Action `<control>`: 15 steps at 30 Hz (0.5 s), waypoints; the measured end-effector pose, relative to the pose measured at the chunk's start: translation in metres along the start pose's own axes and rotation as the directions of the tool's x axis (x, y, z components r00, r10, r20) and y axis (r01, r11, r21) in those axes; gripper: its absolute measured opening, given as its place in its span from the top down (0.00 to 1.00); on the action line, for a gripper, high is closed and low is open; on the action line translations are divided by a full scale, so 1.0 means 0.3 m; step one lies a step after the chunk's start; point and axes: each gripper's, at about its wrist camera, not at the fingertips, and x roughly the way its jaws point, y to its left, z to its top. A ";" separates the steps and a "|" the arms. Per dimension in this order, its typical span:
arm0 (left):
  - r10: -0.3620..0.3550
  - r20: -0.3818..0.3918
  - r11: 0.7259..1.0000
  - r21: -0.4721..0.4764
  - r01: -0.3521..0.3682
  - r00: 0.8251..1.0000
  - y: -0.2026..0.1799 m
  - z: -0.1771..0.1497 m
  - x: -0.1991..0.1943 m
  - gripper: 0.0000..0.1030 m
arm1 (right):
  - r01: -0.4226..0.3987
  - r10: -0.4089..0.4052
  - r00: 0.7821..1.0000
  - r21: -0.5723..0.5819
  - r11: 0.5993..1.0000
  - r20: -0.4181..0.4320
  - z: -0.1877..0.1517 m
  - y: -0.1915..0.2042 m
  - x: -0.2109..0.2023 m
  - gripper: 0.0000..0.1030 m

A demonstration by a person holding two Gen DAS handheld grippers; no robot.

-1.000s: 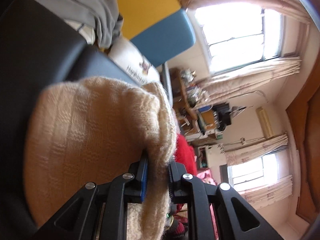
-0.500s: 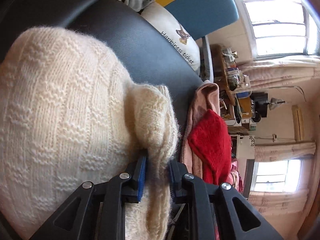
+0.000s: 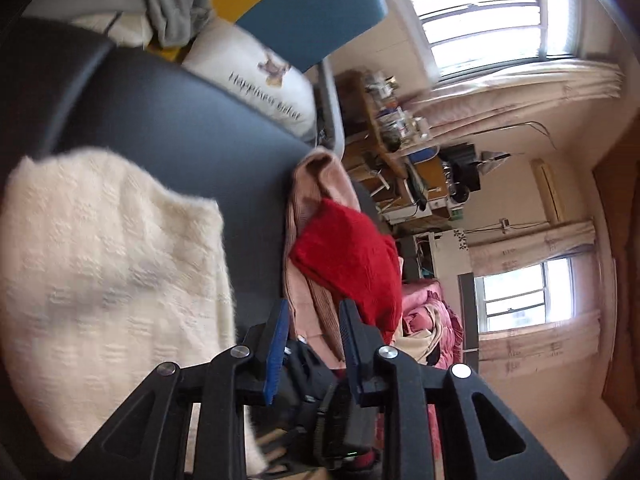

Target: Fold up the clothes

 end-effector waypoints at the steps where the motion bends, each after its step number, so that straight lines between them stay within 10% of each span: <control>1: 0.029 0.034 0.999 0.028 -0.030 0.999 0.020 -0.005 -0.044 0.76 | 0.006 -0.006 1.000 0.007 1.000 -0.002 -0.003 -0.005 -0.019 0.00; 6: 0.210 0.193 0.969 0.091 -0.231 0.959 0.187 -0.048 -0.214 0.76 | -0.069 0.065 0.996 0.057 0.996 0.060 0.043 0.107 -0.166 0.00; 11: 0.217 0.254 0.973 0.018 -0.229 0.943 0.370 -0.100 -0.255 0.76 | -0.208 0.207 0.978 0.019 0.978 0.039 0.213 0.220 -0.068 0.03; 15: 0.191 0.284 0.978 0.023 -0.205 0.940 0.423 -0.131 -0.226 0.76 | -0.253 0.257 0.963 0.055 0.966 -0.085 0.288 0.245 0.116 0.45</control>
